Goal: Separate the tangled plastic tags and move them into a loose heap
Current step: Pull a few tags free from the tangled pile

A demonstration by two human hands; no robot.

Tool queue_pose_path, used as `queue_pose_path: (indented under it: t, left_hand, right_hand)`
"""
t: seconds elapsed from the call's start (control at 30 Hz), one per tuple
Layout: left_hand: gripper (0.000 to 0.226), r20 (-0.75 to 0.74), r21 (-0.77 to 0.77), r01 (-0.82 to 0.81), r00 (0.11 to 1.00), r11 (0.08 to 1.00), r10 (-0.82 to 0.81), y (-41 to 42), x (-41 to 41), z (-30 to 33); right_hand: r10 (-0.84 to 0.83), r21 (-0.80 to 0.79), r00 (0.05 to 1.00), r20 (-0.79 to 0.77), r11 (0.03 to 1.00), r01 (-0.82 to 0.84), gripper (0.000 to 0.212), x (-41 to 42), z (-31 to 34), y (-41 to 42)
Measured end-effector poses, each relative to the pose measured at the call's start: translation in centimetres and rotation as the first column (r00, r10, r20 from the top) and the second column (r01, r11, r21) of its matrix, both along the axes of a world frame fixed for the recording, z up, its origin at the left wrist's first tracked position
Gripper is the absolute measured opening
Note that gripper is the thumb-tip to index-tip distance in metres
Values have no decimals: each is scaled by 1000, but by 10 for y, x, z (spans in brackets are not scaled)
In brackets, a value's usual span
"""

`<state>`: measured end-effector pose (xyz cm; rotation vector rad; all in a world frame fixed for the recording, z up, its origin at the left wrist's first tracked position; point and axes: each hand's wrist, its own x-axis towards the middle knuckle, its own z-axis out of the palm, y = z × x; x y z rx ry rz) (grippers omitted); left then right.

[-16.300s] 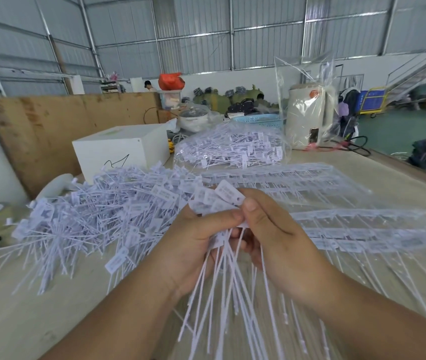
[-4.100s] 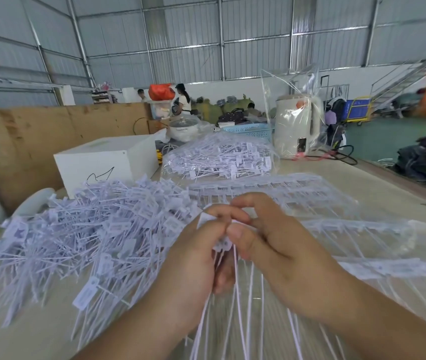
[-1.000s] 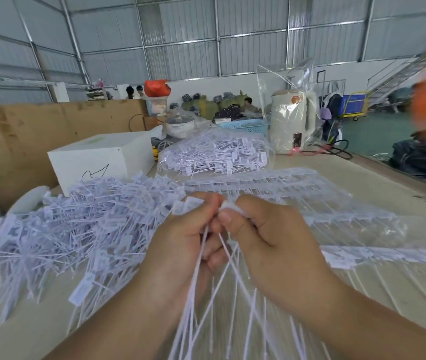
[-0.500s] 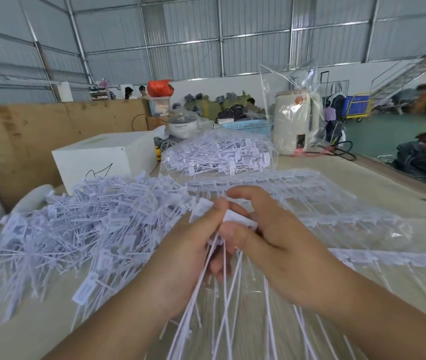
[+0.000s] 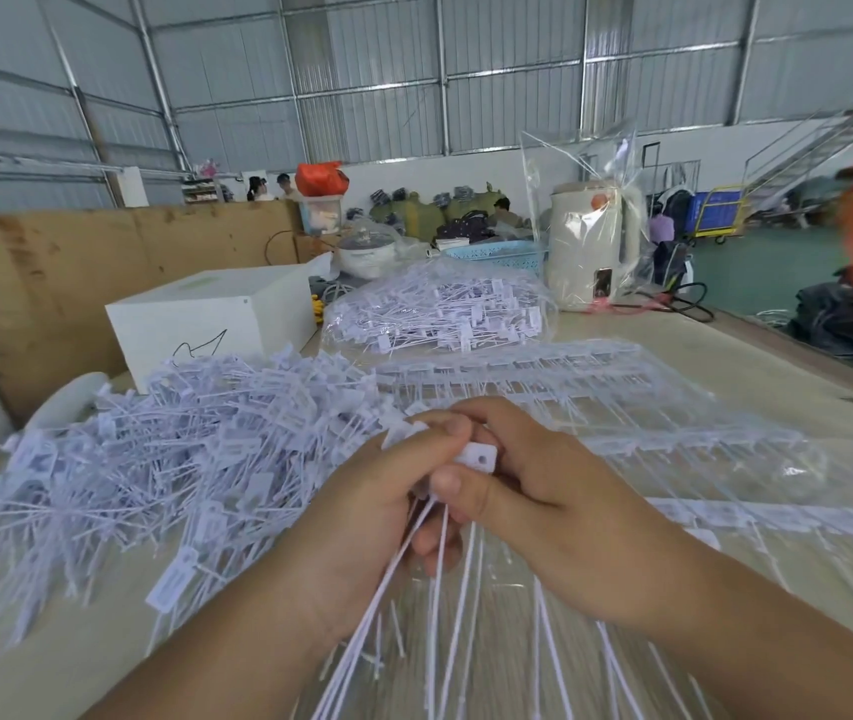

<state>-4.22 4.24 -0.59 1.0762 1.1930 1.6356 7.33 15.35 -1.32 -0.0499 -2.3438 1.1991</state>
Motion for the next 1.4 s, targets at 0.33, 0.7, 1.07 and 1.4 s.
queue_pose_path:
  t: [0.33,0.7,1.07,1.4]
  left_hand:
    - [9,-89,16,-201,975,980,201,6,-2,-5]
    - [20,-161,-10,-316,937,949,310,10,-5,-8]
    - [42,-210,-61,-263,946,963,245,8,-6,-13]
    - [46,-293,-69,-410,880,910,374,1,0,-2]
  right_hand:
    - [-9,-4,999,48,1000,9,24,2,2,-3]
    - [-21,-14,999,-36,1000,21,29,4,4,-1]
    - [-115,109,988,-98,986,126,53,4,-1,-2]
    - [-226,122,974,-8,967,225,32,5,4,4]
